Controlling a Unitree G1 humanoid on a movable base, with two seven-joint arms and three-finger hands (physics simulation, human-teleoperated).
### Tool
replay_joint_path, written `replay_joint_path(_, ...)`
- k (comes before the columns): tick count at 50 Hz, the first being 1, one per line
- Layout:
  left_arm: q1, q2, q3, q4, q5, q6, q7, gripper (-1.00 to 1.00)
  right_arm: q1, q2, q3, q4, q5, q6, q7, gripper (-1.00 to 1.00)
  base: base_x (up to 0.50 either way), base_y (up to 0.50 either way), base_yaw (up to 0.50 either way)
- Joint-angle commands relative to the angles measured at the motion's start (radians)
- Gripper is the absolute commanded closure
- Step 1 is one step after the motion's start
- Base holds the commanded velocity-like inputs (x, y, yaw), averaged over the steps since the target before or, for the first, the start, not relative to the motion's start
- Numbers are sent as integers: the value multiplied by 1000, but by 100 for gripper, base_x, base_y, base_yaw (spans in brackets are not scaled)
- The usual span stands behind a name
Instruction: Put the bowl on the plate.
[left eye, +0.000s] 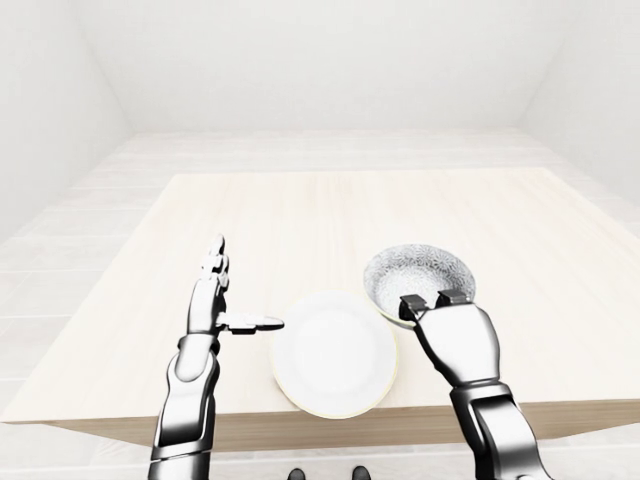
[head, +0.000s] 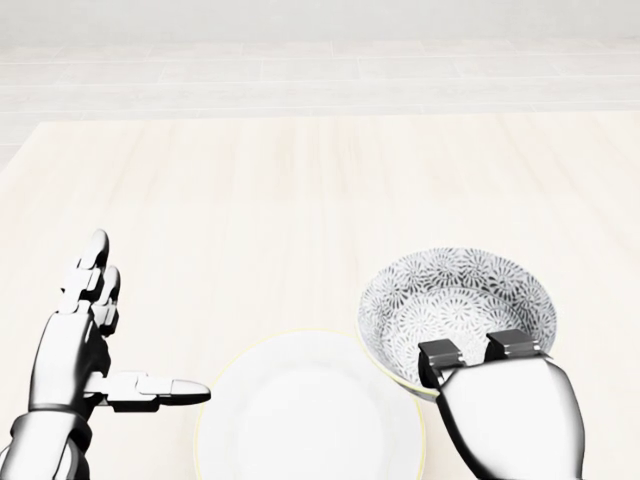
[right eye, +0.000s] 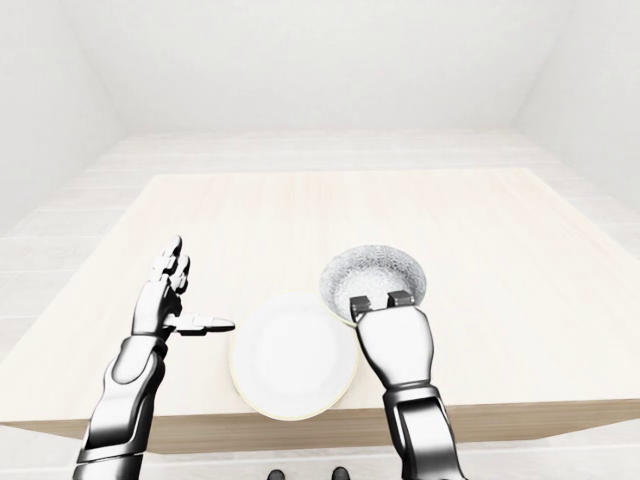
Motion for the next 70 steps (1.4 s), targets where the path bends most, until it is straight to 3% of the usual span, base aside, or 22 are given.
replay_joint_path(1, -3, 3, 4, -14, 3, 0, -1, -100, -4, -3, 87, 20, -23, 0, -43, 24, 0, 0, 0)
replay_joint_path(10, -17, 7, 8, -9, 4, 0, 1, -100, -10, -17, 169, 36, -32, 12, -62, 23, 0, 0, 0)
replay_joint_path(30, 7, 18, 34, -31, 1, 0, -6, -100, -37, -40, 321, 106, -57, 71, -101, 23, 0, 0, 0)
replay_joint_path(48, 32, 15, 49, -50, 2, 0, -11, -100, -59, -46, 386, 164, -52, 111, -136, 24, 0, 0, 0)
replay_joint_path(70, 34, 13, 55, -53, 3, 0, -13, -100, -64, -46, 460, 227, -51, 138, -183, 25, 0, 0, 0)
